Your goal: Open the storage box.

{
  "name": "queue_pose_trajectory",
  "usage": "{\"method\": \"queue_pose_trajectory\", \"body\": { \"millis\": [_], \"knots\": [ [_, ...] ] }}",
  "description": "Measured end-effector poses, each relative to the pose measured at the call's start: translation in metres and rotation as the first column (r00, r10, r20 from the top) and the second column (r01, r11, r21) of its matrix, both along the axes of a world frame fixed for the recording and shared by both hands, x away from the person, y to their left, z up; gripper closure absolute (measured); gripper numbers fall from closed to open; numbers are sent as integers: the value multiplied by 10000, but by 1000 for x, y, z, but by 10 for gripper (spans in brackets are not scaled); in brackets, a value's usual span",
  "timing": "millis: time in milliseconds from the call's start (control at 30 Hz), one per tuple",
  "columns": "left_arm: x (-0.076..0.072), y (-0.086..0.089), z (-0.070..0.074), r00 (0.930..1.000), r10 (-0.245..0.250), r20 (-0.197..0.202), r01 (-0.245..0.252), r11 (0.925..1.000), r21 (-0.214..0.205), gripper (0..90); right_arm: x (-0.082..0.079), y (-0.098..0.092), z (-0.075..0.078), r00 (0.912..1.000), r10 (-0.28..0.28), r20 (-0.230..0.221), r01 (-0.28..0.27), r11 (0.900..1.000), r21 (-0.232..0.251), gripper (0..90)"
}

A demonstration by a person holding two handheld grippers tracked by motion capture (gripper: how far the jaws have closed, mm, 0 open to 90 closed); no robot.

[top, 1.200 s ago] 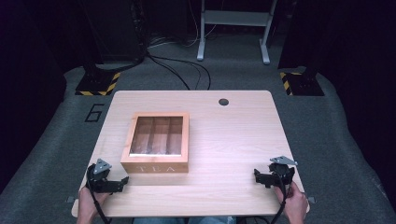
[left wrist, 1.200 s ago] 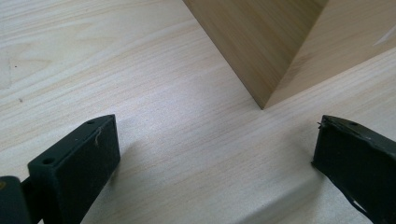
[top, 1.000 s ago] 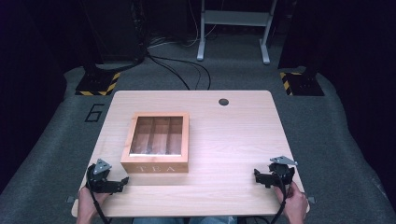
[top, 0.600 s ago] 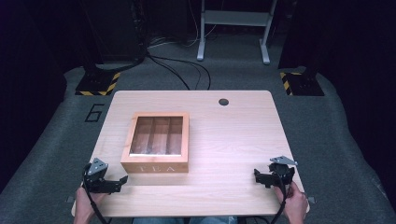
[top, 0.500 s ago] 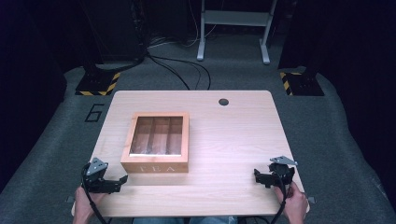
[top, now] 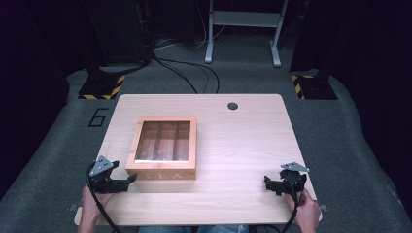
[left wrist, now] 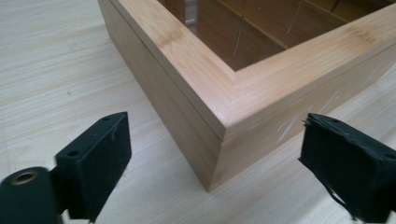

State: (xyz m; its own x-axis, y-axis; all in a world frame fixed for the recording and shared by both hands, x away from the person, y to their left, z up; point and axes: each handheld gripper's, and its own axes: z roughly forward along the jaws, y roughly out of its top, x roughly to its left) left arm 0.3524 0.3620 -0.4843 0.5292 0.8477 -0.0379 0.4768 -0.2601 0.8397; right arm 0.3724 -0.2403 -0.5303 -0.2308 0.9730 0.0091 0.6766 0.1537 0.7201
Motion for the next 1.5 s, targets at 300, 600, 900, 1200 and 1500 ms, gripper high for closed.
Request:
{"method": "queue_pose_trajectory", "body": {
  "millis": [300, 600, 900, 1200, 1500],
  "knots": [
    [4, 2, -3, 9991, -400, -119, 399, 9991, -114, 299, 0, 0, 0, 10000, 0, -2, 0, 10000, 3, 0],
    [2, 1, -4, 9969, -787, 10, 787, 9965, -298, 410, 0, 0, 0, 10000, 0, -1, 0, 10000, 1, 0],
    [1, 3, -2, 9964, -848, -10, 848, 9962, -191, 447, 0, 0, 0, 10000, 0, -1, 0, 10000, 1, 0],
    [1, 2, 1, 9960, -869, 219, 872, 9961, -142, 459, 0, 0, 0, 10000, 1, 1, -1, 10000, 2, 0],
    [1, 2, 3, 9965, -775, 327, 780, 9968, -152, 427, 0, 0, 0, 10000, -3, -4, 3, 10000, 2, 0]
  ]
}}
